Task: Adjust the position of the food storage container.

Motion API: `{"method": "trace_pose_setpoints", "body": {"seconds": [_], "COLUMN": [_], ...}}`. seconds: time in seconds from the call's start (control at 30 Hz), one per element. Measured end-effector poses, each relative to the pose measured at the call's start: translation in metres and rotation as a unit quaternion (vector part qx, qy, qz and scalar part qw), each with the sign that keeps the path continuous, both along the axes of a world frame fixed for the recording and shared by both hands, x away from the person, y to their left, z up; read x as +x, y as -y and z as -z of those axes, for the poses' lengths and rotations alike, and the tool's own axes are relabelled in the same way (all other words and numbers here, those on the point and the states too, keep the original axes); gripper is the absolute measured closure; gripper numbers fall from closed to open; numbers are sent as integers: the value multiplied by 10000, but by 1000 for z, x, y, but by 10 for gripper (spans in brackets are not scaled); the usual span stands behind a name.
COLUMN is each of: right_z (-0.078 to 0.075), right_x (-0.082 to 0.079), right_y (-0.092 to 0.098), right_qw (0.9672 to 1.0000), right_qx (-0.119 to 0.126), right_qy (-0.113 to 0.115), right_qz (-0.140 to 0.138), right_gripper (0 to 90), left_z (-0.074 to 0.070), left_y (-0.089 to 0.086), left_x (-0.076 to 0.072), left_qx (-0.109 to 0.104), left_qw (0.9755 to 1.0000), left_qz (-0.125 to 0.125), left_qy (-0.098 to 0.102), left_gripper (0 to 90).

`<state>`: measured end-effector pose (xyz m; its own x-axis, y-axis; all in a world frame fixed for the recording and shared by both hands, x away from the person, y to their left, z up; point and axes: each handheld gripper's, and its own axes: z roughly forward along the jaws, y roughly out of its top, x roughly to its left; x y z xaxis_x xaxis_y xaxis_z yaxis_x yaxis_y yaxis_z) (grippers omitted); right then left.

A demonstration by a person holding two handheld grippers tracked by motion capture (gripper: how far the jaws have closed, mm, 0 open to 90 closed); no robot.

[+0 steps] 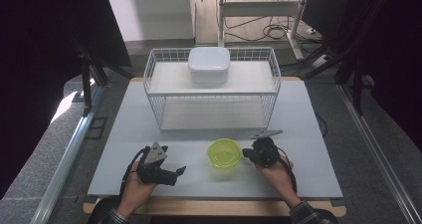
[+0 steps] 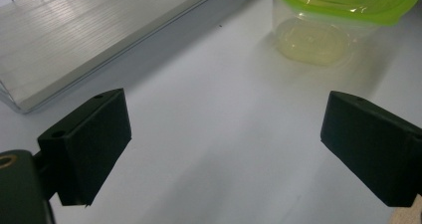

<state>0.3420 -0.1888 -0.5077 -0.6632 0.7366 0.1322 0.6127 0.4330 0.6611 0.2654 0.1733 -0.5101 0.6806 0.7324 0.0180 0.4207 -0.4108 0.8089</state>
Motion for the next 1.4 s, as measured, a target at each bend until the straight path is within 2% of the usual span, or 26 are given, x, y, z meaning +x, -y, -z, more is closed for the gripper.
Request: {"method": "trace_pose_setpoints", "body": {"seconds": [0.07, 0.1, 0.2, 0.23, 0.3, 0.33, 0.37, 0.5, 0.9, 1.07, 1.13, 1.17, 1.2, 1.27, 1.3, 1.33, 1.37, 1.4], "right_z": [-1, -2, -3, -4, -4, -3, -2, -2, 2, 0, -4, -8, -8, -11, -13, -13, -13, -13], "right_x": [-4, -13, -22, -30, -33, -39, -40, -39, -19, -19, -21, -22, -22, -24, -25, -25, -25, -25], "right_y": [4, 8, 9, 8, 6, 2, 0, -6, -25, -25, -20, -14, -14, -7, -1, 2, 2, 6], "right_qw": [10000, 9999, 9998, 9994, 9991, 9982, 9978, 9977, 9982, 9979, 9981, 9980, 9980, 9978, 9975, 9971, 9971, 9960], "right_qx": [20, 39, 98, 132, 150, 235, 257, 247, 141, 77, 62, 59, 59, 79, 120, 174, 174, 233], "right_qy": [-16, -96, -150, -209, -248, -376, -403, -381, -245, -140, -43, 117, 117, 289, 383, 439, 439, 542], "right_qz": [-8, -12, -89, -224, -293, -406, -457, -511, -538, -622, -606, -626, -626, -591, -579, -593, -593, -670], "right_gripper": [885, 881, 876, 869, 867, 864, 863, 862, 862, 836, 787, 715, 715, 627, 514, 442, 442, 318], "left_z": [0, 0, 0, 0, 0, 1, 1, 2, 3, 3, 3, 5, 5, 5, 6, 6, 6, 6], "left_y": [0, 0, 0, -1, 0, -1, -1, -1, -1, -3, -4, -5, -5, -7, -8, -9, -9, -11], "left_x": [0, -1, -2, -2, -4, -5, -6, -6, -5, -5, -4, -4, -4, -4, -4, -4, -4, -5], "left_qx": [-5, -11, -7, 20, 11, 23, 16, 41, 77, 101, 136, 227, 227, 329, 333, 309, 309, 253], "left_qw": [10000, 10000, 10000, 10000, 10000, 10000, 10000, 10000, 9999, 9999, 9998, 9996, 9996, 9993, 9993, 9994, 9994, 9996], "left_qz": [-3, -8, -14, -9, -23, -19, -17, -21, -23, -39, -43, -45, -45, -39, -39, -31, -31, -13], "left_qy": [1, -5, -14, -15, -23, -29, -41, -53, -85, -110, -147, -177, -177, -158, -167, -159, -159, -139], "left_gripper": [56, 55, 55, 55, 55, 55, 55, 55, 55, 53, 51, 46, 45, 43, 39, 34, 29, 27]}}
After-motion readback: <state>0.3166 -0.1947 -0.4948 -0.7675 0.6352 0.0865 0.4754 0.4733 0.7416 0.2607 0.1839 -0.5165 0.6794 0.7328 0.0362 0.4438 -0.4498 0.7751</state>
